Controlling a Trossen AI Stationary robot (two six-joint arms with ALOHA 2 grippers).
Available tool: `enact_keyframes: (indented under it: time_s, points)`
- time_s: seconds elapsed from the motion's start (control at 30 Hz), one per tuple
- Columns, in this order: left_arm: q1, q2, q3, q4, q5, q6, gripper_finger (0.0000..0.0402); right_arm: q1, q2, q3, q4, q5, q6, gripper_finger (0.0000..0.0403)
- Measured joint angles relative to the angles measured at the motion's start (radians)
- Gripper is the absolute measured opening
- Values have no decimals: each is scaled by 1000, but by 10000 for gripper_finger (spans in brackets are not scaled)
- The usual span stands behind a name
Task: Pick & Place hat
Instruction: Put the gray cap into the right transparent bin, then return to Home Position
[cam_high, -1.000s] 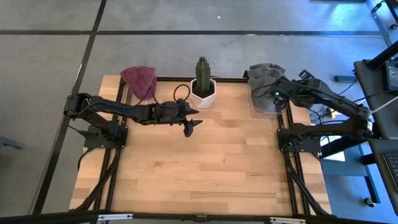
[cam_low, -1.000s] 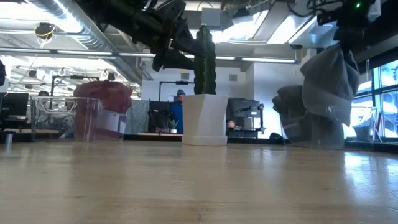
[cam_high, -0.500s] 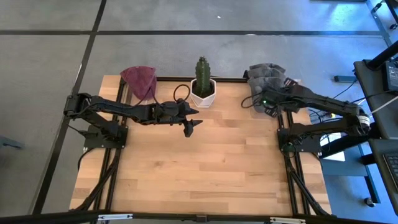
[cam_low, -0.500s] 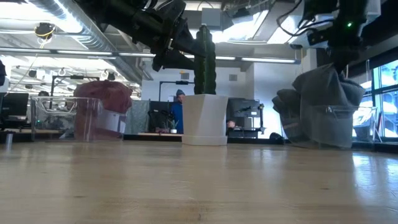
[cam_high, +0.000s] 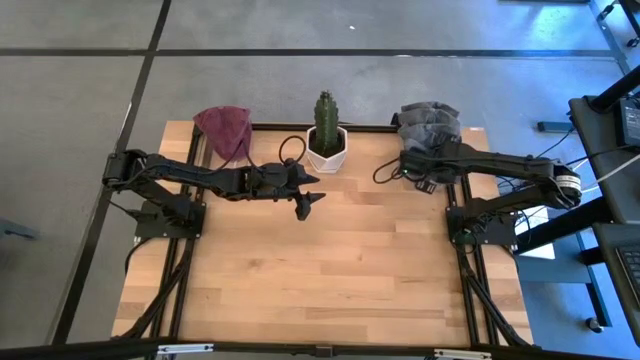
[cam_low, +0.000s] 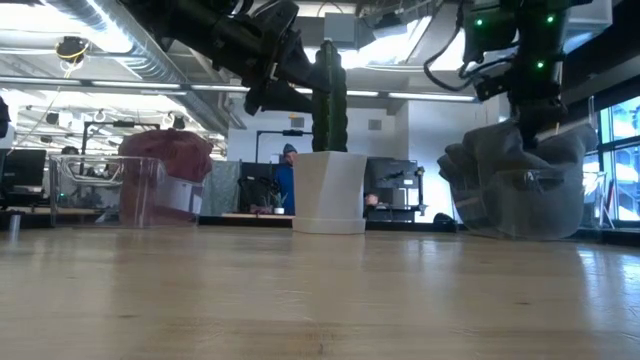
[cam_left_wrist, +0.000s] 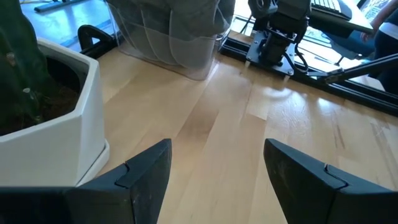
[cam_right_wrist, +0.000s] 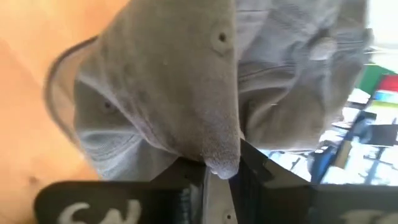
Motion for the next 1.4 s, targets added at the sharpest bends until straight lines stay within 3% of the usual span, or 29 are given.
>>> enact_keyframes:
  time_s: [0.13,0.3,0.43,0.63,0.83,1.17,1.4]
  points:
    - [0,0,0,-5,0,0,251,0,1,0,-7,69,-6,62]
    - [0,0,0,-6,0,0,251,0,-2,0,-22,148,-36,125]
    - [0,0,0,-6,0,0,251,0,-2,0,-44,273,-39,168]
    - [0,0,0,-6,0,0,251,0,-2,1,-51,408,-35,195]
    - [11,-24,0,-7,0,0,251,32,-25,57,-65,224,-12,196]
    - [51,-74,0,-51,8,0,251,21,-153,73,-62,198,-2,197]
    - [51,-75,0,-56,8,0,251,-29,-237,74,-22,173,136,197]
